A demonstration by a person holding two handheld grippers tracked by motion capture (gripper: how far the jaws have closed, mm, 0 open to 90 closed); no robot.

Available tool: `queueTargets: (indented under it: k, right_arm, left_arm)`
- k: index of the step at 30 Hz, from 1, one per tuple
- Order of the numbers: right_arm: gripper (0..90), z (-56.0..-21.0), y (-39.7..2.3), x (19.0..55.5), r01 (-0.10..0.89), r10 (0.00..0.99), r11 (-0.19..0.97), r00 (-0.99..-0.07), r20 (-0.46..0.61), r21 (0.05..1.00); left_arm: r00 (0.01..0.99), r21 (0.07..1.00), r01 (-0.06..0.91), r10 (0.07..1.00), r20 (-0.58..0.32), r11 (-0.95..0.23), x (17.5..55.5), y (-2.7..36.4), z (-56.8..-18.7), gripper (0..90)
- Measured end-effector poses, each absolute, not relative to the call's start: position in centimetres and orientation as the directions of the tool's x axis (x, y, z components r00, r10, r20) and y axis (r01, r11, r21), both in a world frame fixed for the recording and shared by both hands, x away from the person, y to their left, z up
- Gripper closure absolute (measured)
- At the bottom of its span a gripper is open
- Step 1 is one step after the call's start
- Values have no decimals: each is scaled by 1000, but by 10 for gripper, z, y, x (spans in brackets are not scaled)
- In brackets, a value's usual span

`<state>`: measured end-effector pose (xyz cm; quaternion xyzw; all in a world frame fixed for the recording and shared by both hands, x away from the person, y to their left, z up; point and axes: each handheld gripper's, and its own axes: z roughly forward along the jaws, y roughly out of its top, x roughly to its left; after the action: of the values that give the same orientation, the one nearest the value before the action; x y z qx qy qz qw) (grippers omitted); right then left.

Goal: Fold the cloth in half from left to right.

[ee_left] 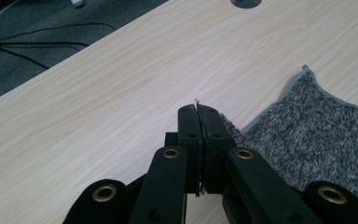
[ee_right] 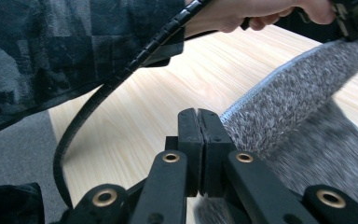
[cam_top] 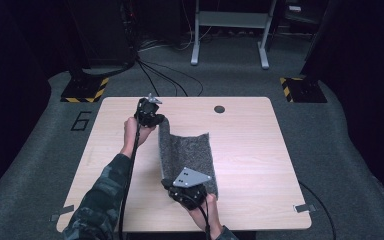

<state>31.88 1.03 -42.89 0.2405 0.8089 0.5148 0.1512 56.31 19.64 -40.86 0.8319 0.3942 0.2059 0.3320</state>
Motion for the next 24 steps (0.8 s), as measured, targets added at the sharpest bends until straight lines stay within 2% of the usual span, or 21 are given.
queueTargets:
  k: [12, 24]
  right_arm:
    - [889, -453, -22, 320, 327, 617, 366, -786, 36, 871]
    - [888, -463, -37, 318, 355, 665, 394, -747, 4, 848]
  left_arm:
    - [640, 707, 511, 766, 66, -488, 576, 153, -415, 884]
    - [666, 682, 512, 742, 68, -523, 581, 118, -433, 882]
